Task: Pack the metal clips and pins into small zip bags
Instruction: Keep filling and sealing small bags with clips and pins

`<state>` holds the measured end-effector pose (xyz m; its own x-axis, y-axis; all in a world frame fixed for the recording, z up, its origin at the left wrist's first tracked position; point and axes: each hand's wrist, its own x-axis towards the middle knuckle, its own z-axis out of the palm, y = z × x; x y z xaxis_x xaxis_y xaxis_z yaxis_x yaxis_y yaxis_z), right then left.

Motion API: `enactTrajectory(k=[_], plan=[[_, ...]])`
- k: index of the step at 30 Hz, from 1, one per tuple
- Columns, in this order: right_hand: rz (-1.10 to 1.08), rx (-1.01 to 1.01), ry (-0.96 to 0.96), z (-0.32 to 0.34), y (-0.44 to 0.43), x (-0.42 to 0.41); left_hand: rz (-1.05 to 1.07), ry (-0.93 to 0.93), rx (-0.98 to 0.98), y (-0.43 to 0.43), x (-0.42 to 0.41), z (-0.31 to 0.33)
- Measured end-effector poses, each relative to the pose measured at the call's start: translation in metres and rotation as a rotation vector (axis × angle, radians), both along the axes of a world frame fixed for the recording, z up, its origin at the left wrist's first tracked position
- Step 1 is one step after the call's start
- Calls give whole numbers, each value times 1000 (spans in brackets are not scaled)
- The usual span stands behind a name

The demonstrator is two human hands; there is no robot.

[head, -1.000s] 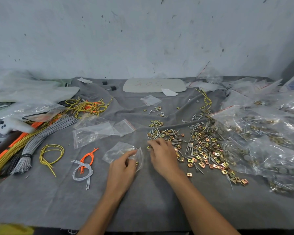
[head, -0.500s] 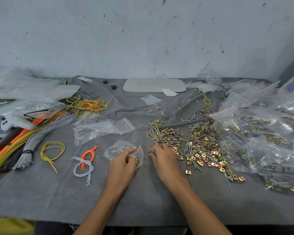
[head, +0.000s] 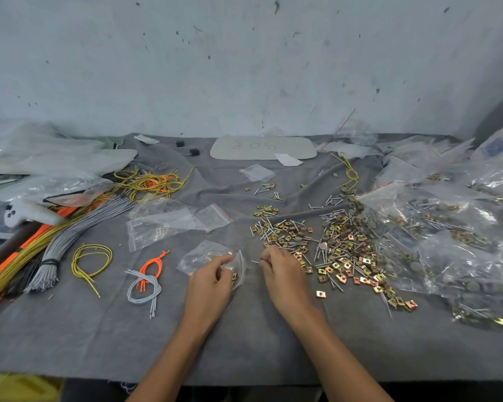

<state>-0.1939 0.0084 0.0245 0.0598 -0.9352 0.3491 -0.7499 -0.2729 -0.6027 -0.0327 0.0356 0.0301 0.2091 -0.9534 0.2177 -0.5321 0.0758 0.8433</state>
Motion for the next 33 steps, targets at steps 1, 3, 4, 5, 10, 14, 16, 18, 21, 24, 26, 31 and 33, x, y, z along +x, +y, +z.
enactTrajectory(k=[1,3,4,5,10,14,16,18,21,24,26,31,33], plan=[[-6,3,-43,1,0,0,1,2,-4,0,0,0],[-41,5,-113,1,-1,-1,2,3,-10,1,0,0],[-66,0,-135,1,-2,-1,1,1,-13,1,0,1],[-89,-13,-152,1,-2,-1,-2,-2,-15,1,-1,1],[-79,-115,-287,-1,4,5,-2,-3,-23,1,-1,1],[-74,-128,-340,-5,11,14,-10,-24,-30,1,-1,2],[-104,-163,-347,-5,13,14,-14,-14,-30,2,-2,2],[-68,-215,-308,-4,16,14,-6,-15,-35,0,0,-1],[141,-243,-167,-3,24,20,0,-24,-40,-2,1,-5],[255,-196,63,-5,26,25,-15,53,-8,-1,-1,-4],[244,-134,-1,-3,24,24,-13,96,-2,0,-2,-3],[-208,-78,-131,-4,15,8,5,48,-10,1,0,-5],[-291,38,62,-4,14,9,4,46,-4,0,1,-6]])
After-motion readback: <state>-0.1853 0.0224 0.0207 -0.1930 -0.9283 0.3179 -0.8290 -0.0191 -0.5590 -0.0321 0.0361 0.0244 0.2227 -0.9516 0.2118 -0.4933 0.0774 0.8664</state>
